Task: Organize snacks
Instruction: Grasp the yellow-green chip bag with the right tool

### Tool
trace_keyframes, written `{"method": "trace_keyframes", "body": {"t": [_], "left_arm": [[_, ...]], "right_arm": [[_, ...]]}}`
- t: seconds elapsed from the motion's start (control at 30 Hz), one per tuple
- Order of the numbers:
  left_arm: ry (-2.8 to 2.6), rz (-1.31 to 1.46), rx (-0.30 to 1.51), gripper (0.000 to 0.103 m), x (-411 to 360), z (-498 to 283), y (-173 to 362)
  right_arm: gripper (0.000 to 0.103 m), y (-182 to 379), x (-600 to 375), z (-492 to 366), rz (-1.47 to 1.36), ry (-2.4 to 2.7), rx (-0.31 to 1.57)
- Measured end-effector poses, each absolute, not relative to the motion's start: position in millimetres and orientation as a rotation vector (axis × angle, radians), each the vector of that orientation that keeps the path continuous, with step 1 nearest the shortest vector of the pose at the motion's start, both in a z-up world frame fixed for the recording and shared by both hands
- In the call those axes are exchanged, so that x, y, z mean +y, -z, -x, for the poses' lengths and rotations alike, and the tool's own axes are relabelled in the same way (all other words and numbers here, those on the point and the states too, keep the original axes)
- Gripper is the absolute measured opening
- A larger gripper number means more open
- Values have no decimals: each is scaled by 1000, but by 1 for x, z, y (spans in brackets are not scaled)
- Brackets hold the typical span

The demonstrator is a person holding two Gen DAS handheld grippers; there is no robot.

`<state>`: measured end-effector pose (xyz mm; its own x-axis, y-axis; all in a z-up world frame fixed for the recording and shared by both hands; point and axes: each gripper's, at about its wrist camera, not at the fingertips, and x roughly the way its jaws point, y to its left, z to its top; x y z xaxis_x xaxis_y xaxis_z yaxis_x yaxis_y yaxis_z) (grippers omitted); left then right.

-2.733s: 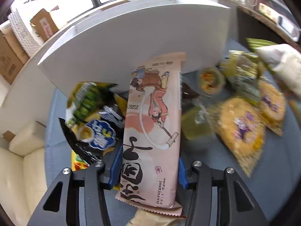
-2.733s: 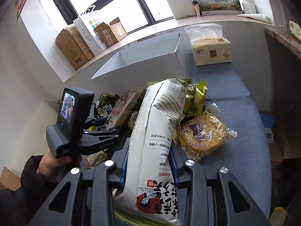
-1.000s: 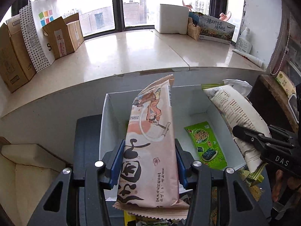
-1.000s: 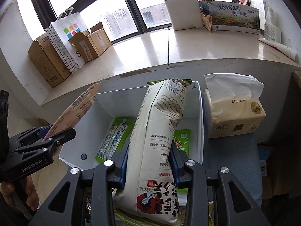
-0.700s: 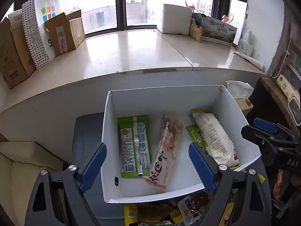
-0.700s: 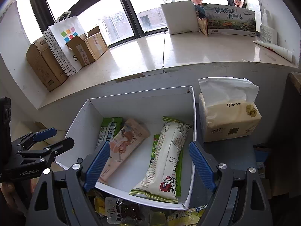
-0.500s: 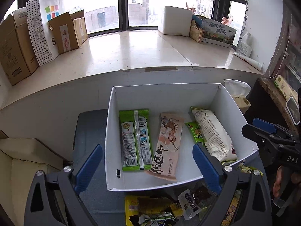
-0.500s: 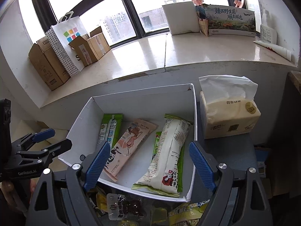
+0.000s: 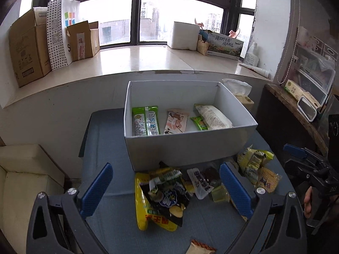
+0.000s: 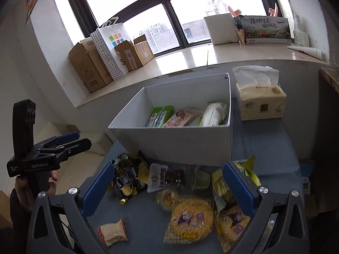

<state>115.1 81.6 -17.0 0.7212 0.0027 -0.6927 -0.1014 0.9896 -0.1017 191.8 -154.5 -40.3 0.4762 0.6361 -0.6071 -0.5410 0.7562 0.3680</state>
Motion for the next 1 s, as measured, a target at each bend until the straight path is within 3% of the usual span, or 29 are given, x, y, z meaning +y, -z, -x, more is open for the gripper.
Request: {"method": "trace_keyframes", "body": {"t": [0.27,0.37,0.77,1.0], "left_arm": [[-45,176,783,103,63,-56,58],[-22,214,810,103,59,-47,75],[-58,190,848,103,55,-38,88],[-65,209,874,103,60,-41,95]], "right_arm": [[103,77,-214,-145,-251,-539,697],[103,89,-216,-148,-213,-535,754],[103,116,-175,-207,101,-470,834],[103,140,-165,-255,99,-471,961]]}}
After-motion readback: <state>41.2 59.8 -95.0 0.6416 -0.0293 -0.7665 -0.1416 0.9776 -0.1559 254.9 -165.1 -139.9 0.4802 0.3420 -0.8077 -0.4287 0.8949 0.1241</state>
